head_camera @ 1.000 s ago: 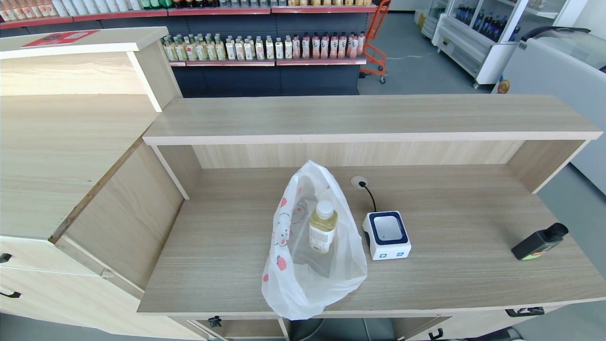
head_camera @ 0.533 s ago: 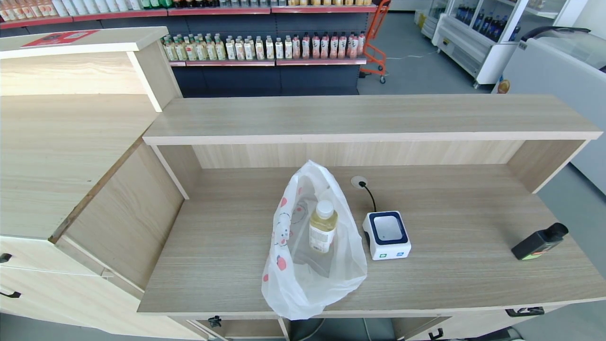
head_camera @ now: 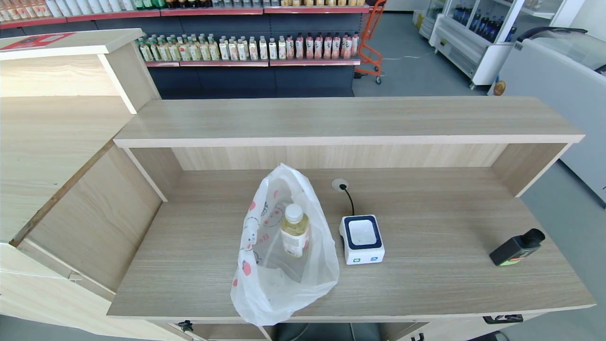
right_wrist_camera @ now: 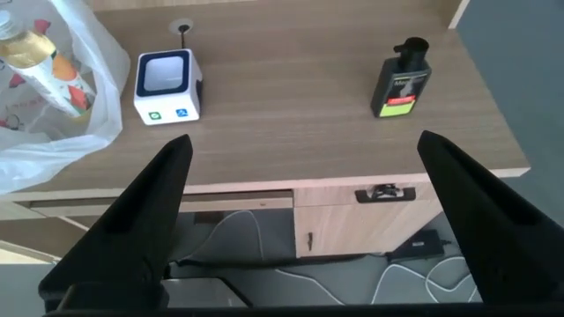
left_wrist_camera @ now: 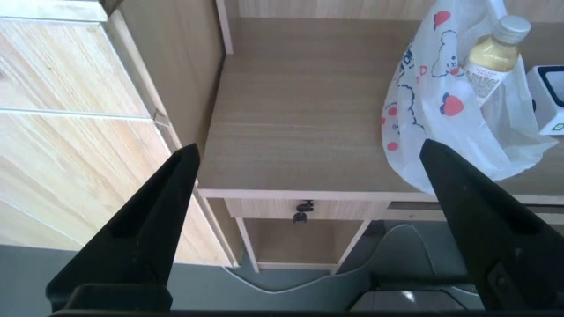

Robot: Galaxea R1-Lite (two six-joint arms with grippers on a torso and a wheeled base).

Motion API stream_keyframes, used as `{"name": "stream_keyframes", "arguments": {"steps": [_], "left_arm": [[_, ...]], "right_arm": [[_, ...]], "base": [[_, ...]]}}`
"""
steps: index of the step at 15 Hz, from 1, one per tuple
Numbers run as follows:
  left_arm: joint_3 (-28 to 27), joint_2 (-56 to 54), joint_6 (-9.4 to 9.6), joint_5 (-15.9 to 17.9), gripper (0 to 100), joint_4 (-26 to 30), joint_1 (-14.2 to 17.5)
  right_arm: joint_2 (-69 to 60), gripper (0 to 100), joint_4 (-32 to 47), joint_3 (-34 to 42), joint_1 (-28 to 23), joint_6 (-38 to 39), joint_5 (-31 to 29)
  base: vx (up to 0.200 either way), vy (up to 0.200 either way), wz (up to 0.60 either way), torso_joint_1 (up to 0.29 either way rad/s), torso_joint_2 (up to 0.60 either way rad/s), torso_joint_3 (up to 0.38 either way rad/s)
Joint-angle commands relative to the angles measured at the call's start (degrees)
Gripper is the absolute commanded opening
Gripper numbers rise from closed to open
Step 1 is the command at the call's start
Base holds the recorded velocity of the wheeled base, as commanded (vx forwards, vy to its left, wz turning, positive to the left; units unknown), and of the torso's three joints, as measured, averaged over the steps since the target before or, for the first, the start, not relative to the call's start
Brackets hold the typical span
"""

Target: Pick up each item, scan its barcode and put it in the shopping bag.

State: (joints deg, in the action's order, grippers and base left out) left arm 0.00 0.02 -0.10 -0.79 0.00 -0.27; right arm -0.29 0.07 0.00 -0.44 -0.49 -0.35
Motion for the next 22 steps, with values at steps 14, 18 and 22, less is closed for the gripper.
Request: {"name": "stream_keyframes", "arguments": {"steps": [14, 18, 22], "left_arm": [[0.0, 0.0, 0.27, -0.1, 100, 0.0, 0.0], [0.0, 0.0, 0.1, -0.1, 100, 0.0, 0.0], [0.0, 0.0, -0.08, -0.1, 100, 0.0, 0.0]], "right_arm": [[0.3, 100, 0.0, 0.0, 0.0, 0.0, 0.0], [0.3, 100, 0.0, 0.0, 0.0, 0.0, 0.0], [0.3, 100, 0.0, 0.0, 0.0, 0.0, 0.0]], "base": [[0.0, -0.2, 0.0, 0.004, 0.0, 0.005], [0.0, -0.1, 0.0, 0.001, 0.0, 0.002], [-0.05, 0.0, 0.0, 0.002, 0.0, -0.001]]}}
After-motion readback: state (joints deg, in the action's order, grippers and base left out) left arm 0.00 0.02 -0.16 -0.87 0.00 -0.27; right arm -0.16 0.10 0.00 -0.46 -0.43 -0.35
